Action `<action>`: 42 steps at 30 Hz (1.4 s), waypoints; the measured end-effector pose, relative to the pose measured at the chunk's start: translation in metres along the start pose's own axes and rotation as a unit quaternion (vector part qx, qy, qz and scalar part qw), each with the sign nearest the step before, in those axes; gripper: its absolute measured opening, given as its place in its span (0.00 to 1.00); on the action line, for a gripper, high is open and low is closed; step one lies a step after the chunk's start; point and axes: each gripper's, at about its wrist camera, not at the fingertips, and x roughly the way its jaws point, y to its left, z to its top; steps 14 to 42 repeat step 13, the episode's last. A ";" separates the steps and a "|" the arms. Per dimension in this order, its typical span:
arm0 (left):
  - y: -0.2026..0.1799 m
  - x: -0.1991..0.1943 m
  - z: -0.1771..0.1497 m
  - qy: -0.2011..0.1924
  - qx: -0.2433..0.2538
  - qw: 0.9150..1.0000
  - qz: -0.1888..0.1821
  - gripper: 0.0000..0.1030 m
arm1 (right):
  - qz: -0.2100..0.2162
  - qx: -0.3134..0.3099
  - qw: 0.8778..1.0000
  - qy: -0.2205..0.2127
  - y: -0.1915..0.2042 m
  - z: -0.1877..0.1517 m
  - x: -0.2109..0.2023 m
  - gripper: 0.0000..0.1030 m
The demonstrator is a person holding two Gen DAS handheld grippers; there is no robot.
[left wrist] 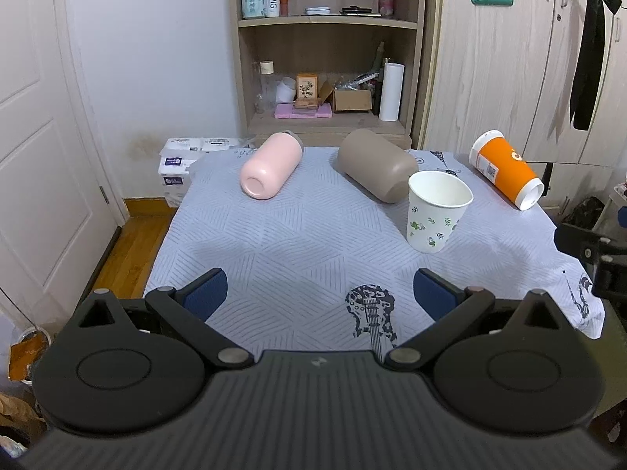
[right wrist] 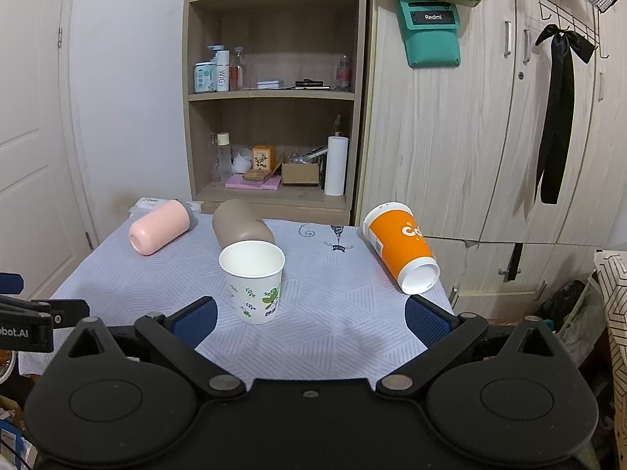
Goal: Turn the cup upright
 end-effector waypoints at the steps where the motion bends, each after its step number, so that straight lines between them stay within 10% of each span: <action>1: 0.000 0.000 0.000 -0.001 0.000 1.000 0.000 1.00 | 0.000 0.000 1.000 0.000 0.000 0.000 0.000 1.00; 42: -0.001 -0.003 0.000 -0.003 0.006 1.000 0.001 1.00 | -0.001 -0.001 1.000 0.000 -0.001 -0.001 -0.001 1.00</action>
